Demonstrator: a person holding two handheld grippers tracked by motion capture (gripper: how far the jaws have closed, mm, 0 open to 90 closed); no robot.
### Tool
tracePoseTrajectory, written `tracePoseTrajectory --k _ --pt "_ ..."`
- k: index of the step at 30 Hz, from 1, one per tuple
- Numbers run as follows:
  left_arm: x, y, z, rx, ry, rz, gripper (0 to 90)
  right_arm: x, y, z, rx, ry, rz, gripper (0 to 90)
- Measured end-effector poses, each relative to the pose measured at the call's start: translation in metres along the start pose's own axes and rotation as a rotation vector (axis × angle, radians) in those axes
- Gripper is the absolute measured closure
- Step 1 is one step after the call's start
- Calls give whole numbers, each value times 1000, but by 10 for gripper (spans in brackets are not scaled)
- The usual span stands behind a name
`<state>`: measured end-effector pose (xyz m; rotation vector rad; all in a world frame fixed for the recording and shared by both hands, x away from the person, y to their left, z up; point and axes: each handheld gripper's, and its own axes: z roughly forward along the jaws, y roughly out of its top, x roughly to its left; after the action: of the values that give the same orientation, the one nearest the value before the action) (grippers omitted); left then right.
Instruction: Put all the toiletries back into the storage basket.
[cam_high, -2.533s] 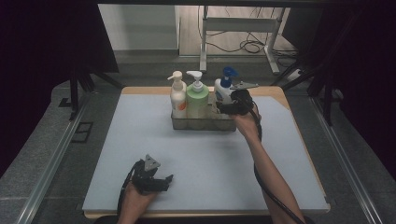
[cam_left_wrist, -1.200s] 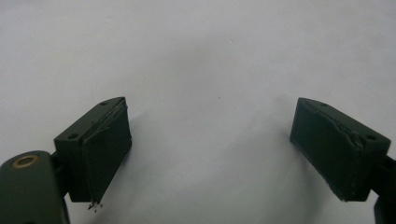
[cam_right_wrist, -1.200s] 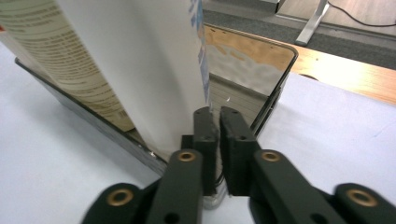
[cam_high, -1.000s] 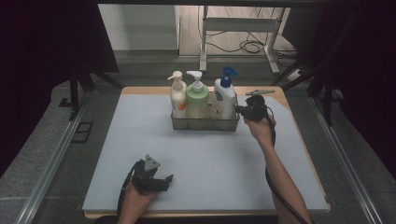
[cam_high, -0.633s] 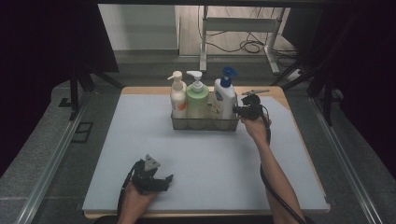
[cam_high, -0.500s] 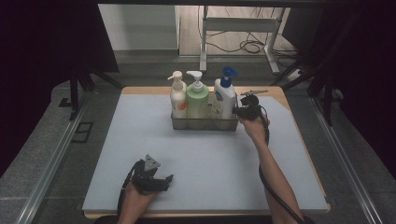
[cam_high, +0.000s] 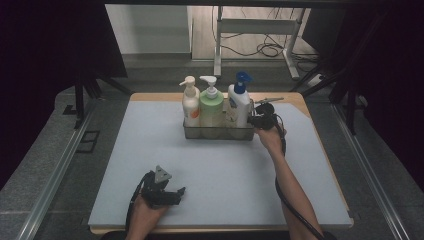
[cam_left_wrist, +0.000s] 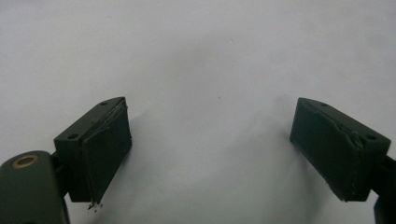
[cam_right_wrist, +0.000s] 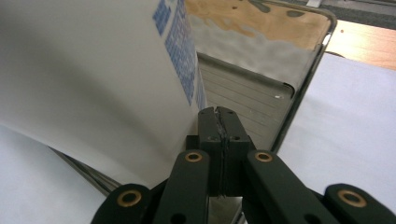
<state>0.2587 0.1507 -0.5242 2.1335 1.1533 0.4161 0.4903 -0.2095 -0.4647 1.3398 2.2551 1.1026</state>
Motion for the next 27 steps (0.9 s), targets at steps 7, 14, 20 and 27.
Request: tracePoseTrajectory --k 7,14,20,27 --pt "0 0 0 0 0 -1 121 7 1 4 4 13 -8 887" --pt "0 0 0 1 0 0 121 12 0 11 13 17 -13 882" --pt "0 0 0 0 0 0 121 14 0 13 18 20 -15 881" --pt "0 0 0 2 0 1 121 19 2 13 19 18 -30 885"
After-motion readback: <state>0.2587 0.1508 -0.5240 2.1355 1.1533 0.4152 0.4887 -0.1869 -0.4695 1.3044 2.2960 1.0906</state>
